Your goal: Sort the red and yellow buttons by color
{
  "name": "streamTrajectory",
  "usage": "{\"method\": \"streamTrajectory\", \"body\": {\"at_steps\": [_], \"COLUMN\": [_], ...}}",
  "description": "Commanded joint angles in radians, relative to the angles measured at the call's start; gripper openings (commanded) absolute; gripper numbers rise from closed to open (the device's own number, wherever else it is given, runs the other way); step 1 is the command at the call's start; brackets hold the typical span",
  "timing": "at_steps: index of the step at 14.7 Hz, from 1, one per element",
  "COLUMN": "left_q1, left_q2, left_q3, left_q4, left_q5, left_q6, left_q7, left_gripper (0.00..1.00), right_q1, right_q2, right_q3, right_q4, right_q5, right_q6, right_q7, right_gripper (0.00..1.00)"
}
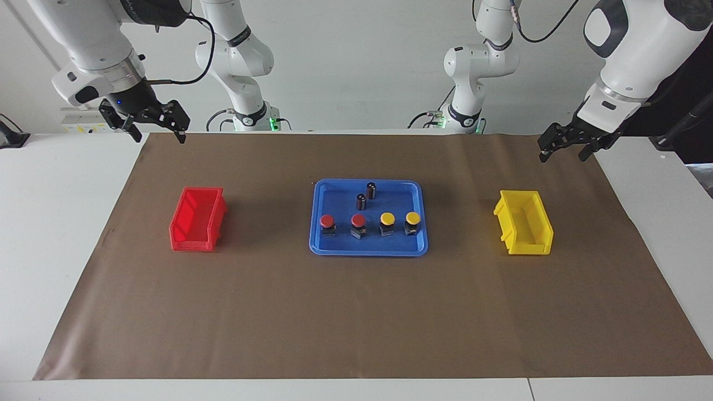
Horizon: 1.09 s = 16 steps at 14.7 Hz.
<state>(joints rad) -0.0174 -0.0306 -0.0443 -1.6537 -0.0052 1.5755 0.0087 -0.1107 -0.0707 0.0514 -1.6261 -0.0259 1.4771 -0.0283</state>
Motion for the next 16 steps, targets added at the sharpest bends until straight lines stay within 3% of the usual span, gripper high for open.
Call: {"method": "streamTrajectory", "body": {"at_steps": [1, 12, 16], "left_q1": [0.004, 0.004, 0.004], "left_q2": [-0.028, -0.028, -0.028], "left_q3": [-0.003, -0.003, -0.003], "left_q4": [-0.031, -0.031, -0.031], "left_q5": [0.022, 0.022, 0.022], "left_q6": [0.011, 0.011, 0.011], "left_q7": [-0.013, -0.012, -0.012], "left_gripper": [1.00, 1.00, 1.00], "right_q1": [-0.003, 0.019, 0.040], "right_q2": [0.002, -0.001, 0.043], "right_q3": [0.004, 0.004, 0.021], "right_q4": [0.002, 0.000, 0.061], "right_q5": [-0.012, -0.006, 0.003], "right_q6": [0.011, 0.015, 0.032], "right_q7": [-0.016, -0.028, -0.033], "right_gripper": [1.00, 1.00, 1.00]}}
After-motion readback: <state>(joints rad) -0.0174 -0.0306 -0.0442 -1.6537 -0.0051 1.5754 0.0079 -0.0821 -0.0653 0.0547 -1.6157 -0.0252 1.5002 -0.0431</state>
